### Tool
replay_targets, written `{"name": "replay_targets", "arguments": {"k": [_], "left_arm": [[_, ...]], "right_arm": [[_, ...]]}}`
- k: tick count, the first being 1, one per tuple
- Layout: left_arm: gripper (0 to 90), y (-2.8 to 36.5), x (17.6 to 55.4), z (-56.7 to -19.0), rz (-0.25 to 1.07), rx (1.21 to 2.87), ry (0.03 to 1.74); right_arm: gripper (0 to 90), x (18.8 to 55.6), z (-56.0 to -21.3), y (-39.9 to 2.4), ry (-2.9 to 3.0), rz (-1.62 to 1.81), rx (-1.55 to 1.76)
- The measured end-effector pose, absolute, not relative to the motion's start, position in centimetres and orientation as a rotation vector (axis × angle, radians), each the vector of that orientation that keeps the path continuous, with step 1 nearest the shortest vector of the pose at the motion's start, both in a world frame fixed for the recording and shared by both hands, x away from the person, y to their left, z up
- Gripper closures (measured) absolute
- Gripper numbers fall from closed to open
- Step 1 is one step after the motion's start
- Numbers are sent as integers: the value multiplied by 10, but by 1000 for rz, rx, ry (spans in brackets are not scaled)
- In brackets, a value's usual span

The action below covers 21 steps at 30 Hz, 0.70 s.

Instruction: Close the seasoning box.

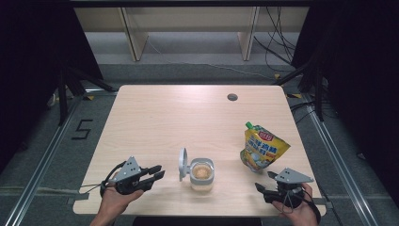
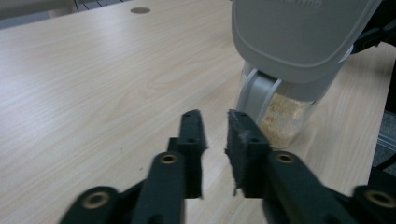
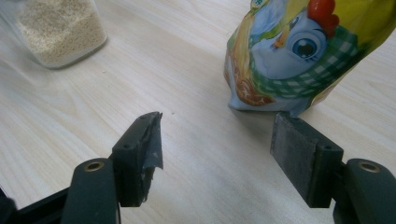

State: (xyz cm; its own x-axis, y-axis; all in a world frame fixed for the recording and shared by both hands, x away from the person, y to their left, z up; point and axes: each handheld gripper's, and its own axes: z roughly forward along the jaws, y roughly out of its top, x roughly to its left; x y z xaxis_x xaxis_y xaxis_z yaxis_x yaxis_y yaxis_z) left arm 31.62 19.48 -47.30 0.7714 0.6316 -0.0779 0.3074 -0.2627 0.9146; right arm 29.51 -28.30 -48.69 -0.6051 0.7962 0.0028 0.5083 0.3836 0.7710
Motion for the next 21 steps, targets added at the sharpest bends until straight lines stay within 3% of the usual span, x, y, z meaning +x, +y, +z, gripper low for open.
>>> {"name": "replay_targets", "arguments": {"k": [5,21], "left_arm": [[890,188,314,-471,357,1876,680],[892,165,318,-453,344,1874,605]], "right_arm": [[346,296,-486,-285,2297,1092,1116],[344,295,-488,-282,2268,1068,1122]]}}
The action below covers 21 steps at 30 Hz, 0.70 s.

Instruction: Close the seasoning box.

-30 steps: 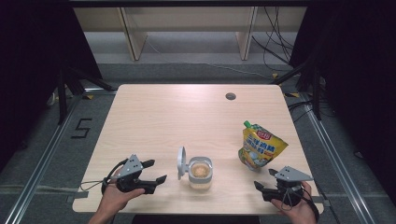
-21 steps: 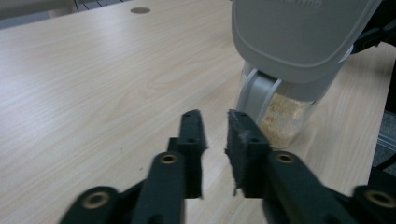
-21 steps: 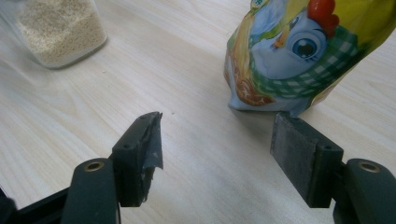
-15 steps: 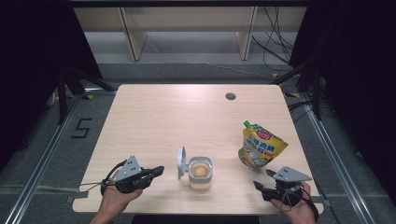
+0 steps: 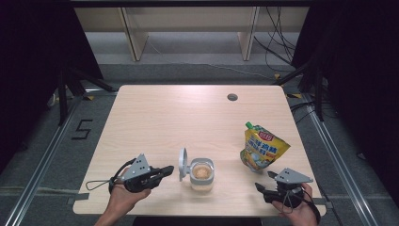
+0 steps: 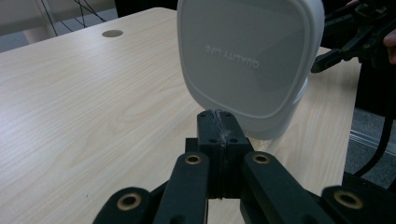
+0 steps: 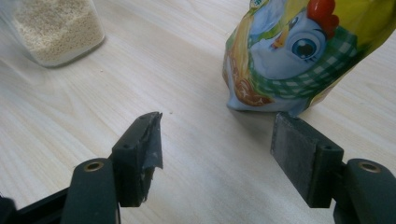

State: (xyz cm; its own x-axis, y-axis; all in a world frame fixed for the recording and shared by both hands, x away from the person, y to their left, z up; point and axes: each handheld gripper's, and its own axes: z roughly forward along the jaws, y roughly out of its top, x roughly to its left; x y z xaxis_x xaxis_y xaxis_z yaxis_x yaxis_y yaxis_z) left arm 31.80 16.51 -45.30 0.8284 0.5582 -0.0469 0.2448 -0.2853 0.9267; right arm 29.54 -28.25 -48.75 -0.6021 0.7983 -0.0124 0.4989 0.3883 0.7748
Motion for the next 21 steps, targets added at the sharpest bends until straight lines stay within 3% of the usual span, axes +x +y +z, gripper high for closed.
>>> {"name": "replay_targets", "arguments": {"k": [21], "left_arm": [[892,146,323,-436,343,1872,524]], "right_arm": [[341,296,-488,-283,2272,1063,1102]]}}
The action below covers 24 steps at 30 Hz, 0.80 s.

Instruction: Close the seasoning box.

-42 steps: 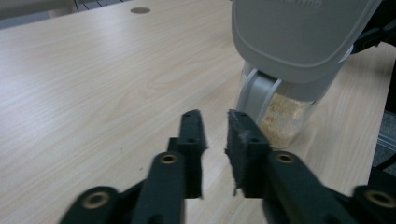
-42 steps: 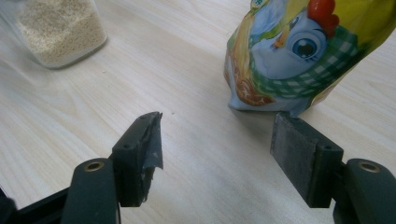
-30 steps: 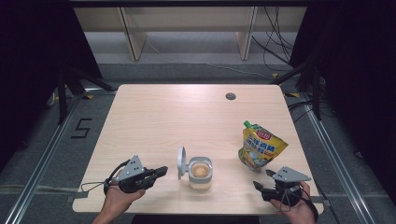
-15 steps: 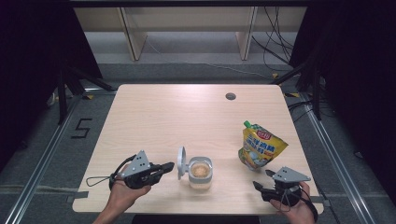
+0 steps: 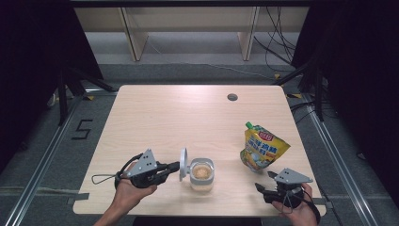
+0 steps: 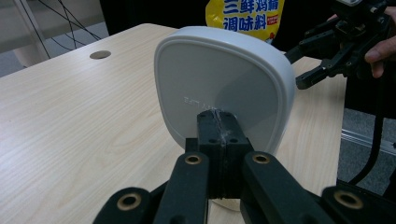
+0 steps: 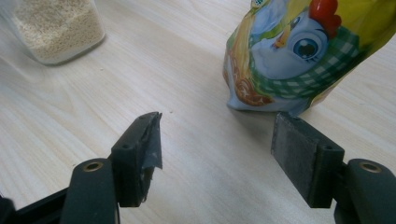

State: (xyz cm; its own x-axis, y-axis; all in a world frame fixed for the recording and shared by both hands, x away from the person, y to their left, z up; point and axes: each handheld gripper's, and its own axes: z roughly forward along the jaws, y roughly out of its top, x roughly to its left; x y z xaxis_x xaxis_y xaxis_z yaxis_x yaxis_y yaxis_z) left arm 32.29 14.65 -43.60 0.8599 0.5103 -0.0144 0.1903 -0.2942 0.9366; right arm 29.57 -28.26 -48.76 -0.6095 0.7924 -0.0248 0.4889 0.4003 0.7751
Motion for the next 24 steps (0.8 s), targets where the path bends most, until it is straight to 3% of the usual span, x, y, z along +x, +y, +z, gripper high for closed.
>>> {"name": "replay_targets", "arguments": {"k": [24], "left_arm": [[870,128,326,-435,310,1894,499]], "right_arm": [[341,296,-488,-282,2274,1053,1083]]}}
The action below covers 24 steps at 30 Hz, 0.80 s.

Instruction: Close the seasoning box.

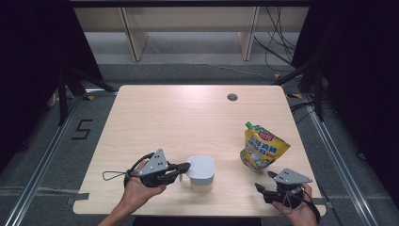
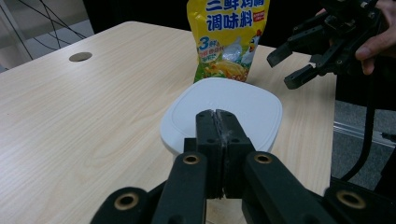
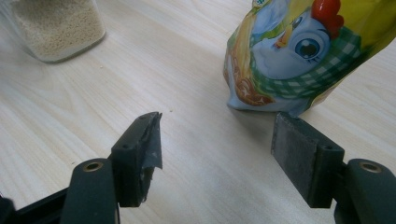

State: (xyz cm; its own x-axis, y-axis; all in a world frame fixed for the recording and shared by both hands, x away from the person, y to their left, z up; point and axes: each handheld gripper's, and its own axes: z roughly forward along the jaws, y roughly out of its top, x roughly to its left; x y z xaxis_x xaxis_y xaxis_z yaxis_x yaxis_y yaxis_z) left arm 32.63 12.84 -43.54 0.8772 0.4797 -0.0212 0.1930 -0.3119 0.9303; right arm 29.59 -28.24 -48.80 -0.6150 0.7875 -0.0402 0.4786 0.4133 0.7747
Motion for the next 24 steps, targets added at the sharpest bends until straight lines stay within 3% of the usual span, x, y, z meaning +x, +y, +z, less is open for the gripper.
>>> {"name": "replay_targets", "arguments": {"k": [5,13,24], "left_arm": [[759,138,327,-433,292,1878,520],[417,155,329,-443,279,1858,621],[305,177,321,-465,273,1883,661]], "right_arm": [[340,296,-488,-283,2269,1049,1075],[338,296,-488,-282,2286,1051,1080],[333,295,-488,-282,2275,1037,1055]]}}
